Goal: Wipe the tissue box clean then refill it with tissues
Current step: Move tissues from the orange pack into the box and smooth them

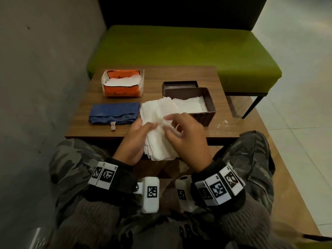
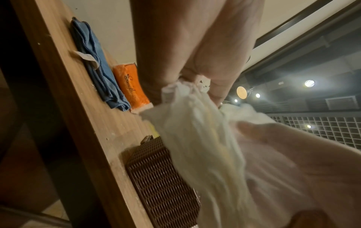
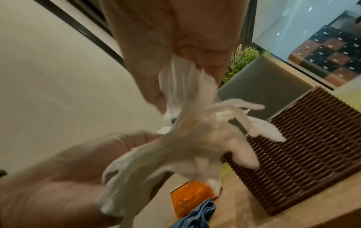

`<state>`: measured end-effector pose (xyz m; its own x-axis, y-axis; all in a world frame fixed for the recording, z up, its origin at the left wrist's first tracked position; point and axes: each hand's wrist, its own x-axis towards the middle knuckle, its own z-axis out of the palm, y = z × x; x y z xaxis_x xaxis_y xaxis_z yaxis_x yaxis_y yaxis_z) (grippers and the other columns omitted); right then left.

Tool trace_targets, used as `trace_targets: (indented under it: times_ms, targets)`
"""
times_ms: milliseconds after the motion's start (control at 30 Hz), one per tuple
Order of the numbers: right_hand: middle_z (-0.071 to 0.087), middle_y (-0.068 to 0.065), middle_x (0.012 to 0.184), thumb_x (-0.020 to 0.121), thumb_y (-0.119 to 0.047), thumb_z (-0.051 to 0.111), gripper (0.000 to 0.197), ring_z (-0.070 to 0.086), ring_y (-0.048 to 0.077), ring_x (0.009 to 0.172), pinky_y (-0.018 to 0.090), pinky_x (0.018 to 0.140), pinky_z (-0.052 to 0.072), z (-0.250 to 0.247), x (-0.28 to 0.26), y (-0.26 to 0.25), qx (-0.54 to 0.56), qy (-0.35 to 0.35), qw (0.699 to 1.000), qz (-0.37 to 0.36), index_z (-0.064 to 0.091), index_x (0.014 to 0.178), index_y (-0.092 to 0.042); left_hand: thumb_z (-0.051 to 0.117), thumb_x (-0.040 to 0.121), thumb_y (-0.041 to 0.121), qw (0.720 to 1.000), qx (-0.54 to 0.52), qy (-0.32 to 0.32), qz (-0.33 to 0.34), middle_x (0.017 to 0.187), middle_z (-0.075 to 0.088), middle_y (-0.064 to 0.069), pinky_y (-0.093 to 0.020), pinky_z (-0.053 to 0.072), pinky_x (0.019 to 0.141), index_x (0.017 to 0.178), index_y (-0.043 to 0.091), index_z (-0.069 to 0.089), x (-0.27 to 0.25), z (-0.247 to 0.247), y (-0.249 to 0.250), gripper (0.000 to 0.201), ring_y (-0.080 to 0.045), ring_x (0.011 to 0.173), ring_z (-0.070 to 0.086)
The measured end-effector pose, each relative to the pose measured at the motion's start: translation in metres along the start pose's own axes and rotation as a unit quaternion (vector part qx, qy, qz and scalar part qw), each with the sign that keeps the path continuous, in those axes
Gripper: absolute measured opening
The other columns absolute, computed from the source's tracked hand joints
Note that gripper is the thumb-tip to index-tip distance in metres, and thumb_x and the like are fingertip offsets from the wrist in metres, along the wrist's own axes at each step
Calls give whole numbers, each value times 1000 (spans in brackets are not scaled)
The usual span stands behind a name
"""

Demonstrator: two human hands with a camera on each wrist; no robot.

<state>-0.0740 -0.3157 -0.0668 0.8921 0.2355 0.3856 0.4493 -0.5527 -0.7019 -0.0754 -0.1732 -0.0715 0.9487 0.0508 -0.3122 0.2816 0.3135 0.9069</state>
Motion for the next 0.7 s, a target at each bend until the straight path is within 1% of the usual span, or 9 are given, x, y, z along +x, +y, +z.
trace_targets:
  times_ms: [67,133,200,267,333,433,500,600,700]
  targets:
    - [60,-1,96,86,-34,66,35,54,8,86,19,74,45,2,-2,1,-26,-99,995,-14,65,115,-14,44,96,13,1000,-25,-2,-9,109,68,-9,-29,57,71,126,14,50,0,0,0,31,-17,90,70]
    - [64,-4,101,85,-44,64,42,55,6,88,18,73,44,-2,-4,-1,16,-102,994,-24,65,116,-16,44,97,25,998,-60,-17,-23,119,65,-12,-39,54,85,130,13,50,-1,-2,1,35,-23,104,66]
    - [67,-5,95,86,-42,62,34,58,6,82,15,68,41,-8,-4,-4,77,-42,995,-38,69,107,-16,48,94,32,996,-77,-40,-29,125,62,-12,-45,49,94,133,15,48,-2,-2,0,42,-26,113,61]
    - [66,-2,80,90,-33,59,25,59,9,71,19,62,44,-14,-1,-3,109,51,992,-31,69,88,-11,60,87,25,997,-69,-44,-12,126,62,-10,-42,51,94,134,15,45,-2,-2,-2,50,-25,114,61]
    - [59,-3,64,93,-28,57,29,53,9,59,21,57,43,-19,3,4,142,132,980,37,62,72,-9,66,77,18,998,-52,-32,3,124,63,-8,-36,53,90,132,15,46,-2,-2,-4,59,-22,111,62]
    - [48,-3,51,99,-28,48,46,43,10,49,20,53,37,-25,4,18,180,197,953,141,52,57,-11,68,71,20,999,-43,-27,4,120,65,-5,-32,56,84,130,14,48,-1,-5,-5,63,-19,107,64]
    - [52,3,56,101,-27,43,45,47,12,54,23,57,41,-26,5,28,194,193,943,187,54,59,-14,68,72,21,999,-39,-27,2,120,65,-5,-32,56,83,131,13,48,-1,-5,-4,63,-19,106,65]
    - [64,-3,74,100,-19,44,29,59,8,70,29,73,50,-21,5,36,210,140,938,237,63,77,-19,67,73,21,999,-32,-32,4,120,66,-5,-33,56,85,129,13,50,-1,-4,-3,59,-19,106,65]
    - [68,0,83,99,-19,47,22,65,15,82,39,84,55,-17,5,33,269,109,919,267,67,91,-15,65,77,17,999,-31,-40,9,118,67,-4,-32,56,83,127,13,51,-2,-2,-3,51,-19,105,66]
